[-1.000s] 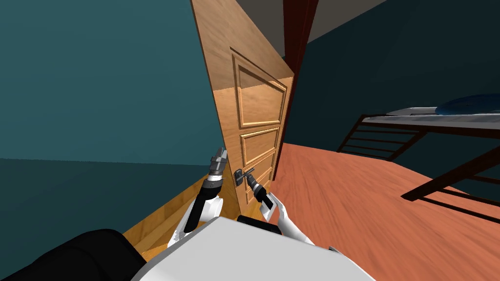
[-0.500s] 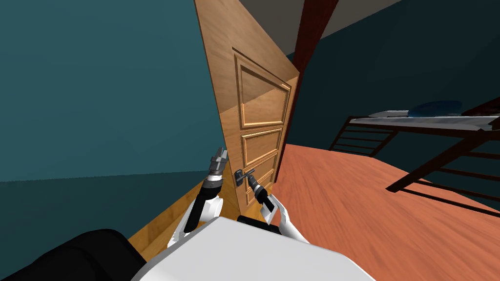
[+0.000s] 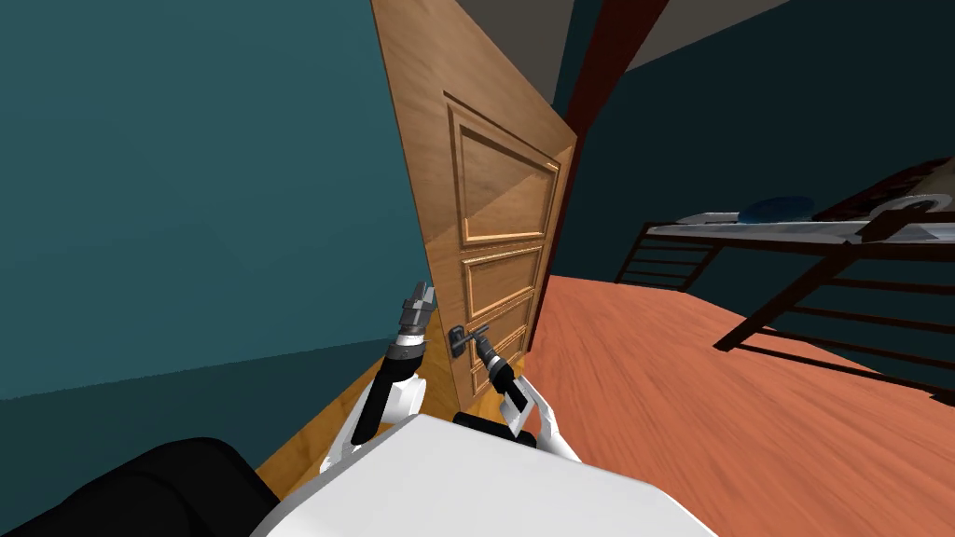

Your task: Push the door open

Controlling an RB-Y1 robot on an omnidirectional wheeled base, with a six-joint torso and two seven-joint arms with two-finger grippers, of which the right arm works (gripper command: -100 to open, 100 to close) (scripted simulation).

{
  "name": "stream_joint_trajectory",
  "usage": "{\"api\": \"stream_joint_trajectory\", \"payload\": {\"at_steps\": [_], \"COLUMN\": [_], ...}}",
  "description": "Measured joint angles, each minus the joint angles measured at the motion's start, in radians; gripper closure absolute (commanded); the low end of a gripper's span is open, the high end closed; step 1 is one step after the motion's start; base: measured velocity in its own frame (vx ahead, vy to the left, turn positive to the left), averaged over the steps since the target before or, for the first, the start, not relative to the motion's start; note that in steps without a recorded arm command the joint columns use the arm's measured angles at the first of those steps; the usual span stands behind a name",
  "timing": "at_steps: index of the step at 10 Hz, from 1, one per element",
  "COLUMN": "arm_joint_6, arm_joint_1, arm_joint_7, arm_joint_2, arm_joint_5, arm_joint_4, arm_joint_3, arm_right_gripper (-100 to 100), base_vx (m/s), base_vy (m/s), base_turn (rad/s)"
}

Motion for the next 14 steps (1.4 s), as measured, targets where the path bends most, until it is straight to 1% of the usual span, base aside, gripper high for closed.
{"api": "stream_joint_trajectory", "payload": {"at_steps": [2, 3, 5, 6, 10, 11, 12, 13, 14], "arm_joint_6": [0.005, 0.009, 0.019, 0.023, 0.036, 0.038, 0.038, 0.041, 0.038], "arm_joint_1": [0.023, 0.038, 0.058, 0.067, 0.104, 0.112, 0.112, 0.113, 0.114], "arm_joint_7": [-0.002, -0.004, -0.014, -0.017, -0.024, -0.025, -0.026, -0.026, -0.02], "arm_joint_2": [0.016, 0.018, 0.024, 0.031, 0.06, 0.065, 0.065, 0.048, 0.044], "arm_joint_5": [0.028, 0.041, 0.063, 0.073, 0.11, 0.117, 0.117, 0.114, 0.113], "arm_joint_4": [-0.016, -0.032, -0.054, -0.06, -0.091, -0.097, -0.099, -0.106, -0.099], "arm_joint_3": [-0.024, -0.031, -0.046, -0.057, -0.091, -0.099, -0.102, -0.106, -0.118], "arm_right_gripper": [100, 100, 100, 100, 100, 100, 100, 100, 100], "base_vx": [0.094, 0.092, 0.076, 0.072, 0.036, 0.029, 0.055, 0.063, 0.05], "base_vy": [0.214, 0.209, 0.211, 0.178, 0.166, 0.055, 0.121, 0.167, 0.145], "base_turn": [-0.145, -0.173, -0.125, -0.129, -0.115, -0.038, -0.052, -0.082, -0.07]}}
